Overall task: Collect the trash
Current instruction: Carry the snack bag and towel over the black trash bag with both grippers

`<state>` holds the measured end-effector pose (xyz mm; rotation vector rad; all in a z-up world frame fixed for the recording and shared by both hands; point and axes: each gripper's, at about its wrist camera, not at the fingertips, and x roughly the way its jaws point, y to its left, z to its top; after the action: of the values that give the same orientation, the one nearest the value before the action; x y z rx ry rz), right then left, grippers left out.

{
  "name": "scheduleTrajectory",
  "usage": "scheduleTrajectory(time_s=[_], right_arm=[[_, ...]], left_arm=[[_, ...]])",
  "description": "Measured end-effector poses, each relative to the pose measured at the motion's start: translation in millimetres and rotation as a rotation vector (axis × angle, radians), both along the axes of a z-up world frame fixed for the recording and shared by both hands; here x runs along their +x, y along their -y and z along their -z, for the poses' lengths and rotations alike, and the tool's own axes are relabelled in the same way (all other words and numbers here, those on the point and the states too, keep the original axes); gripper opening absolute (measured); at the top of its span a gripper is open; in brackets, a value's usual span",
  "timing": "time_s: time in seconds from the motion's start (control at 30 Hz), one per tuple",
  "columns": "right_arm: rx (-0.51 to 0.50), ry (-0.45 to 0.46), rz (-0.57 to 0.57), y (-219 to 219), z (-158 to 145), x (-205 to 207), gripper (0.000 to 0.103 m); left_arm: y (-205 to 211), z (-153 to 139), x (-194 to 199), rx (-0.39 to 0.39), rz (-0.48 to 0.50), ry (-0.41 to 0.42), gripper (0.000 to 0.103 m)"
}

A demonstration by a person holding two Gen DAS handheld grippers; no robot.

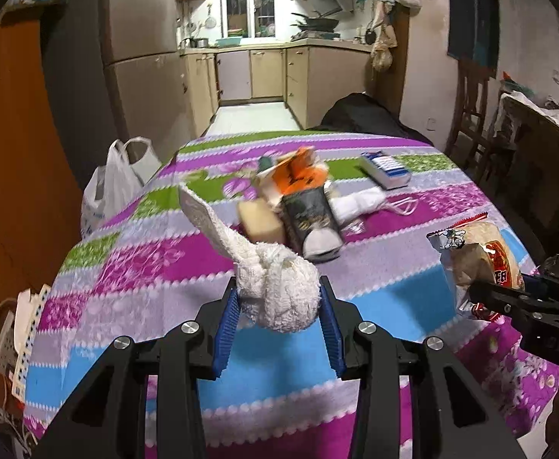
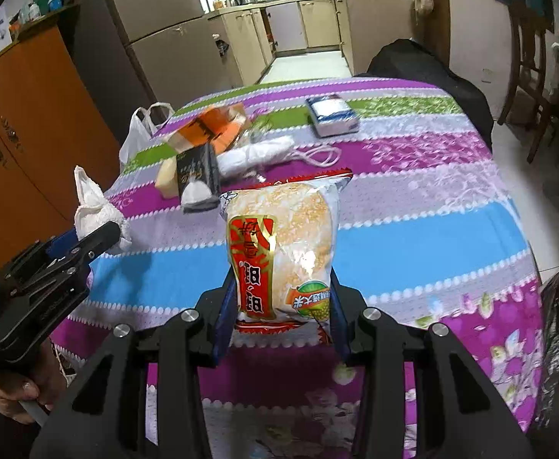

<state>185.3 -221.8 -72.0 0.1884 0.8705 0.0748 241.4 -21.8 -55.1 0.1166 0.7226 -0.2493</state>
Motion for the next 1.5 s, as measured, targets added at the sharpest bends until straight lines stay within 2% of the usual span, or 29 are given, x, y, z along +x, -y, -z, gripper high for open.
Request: scheduleTrajectory(time_s=[0.27,0.47,0.63,0.93,1.07,1.27,1.5], right_arm=[[-0.04,0.026,0.055,32.3,-21.4,-8.2,0.04],[-0.071,0.038,0.108,63.2,-36.5,-19.2,0.04],[-0.097,0.036,0.169,98.9,-48.0,-33.1,0.04],[-0.137,-0.007,0.329,187.4,-65.9,-70.6,0.04],[-0.13,-0.061,0.427,235.7,-67.4,-92.0,0.04],[-0.159,-0.133,0.503,275.9,-65.2,-119.0,0.04],[-0.131,-0.227,0.527,304.1,-55.7,-145.2,0.04]], left_arm=[[45.3,-13.3,3.1,0.017,0.088,0.031,0.041],[94.7,-23.4,1.9,0.026,0.181,0.048,0.041],[150.0,-34.5,-2.4,0.047,0.283,0.074,0.041],[257.9,-32.0,-16.8,0.089,0.467,0.056,0.041],[310.6,-29.3,-28.5,0.114,0.571,0.039,0.041],[377.4,-22.9,-47.6,0.138,0.726,0.01,0.041],[455.2,0.1,-71.8,0.165,0.947,-0.123,0.041]])
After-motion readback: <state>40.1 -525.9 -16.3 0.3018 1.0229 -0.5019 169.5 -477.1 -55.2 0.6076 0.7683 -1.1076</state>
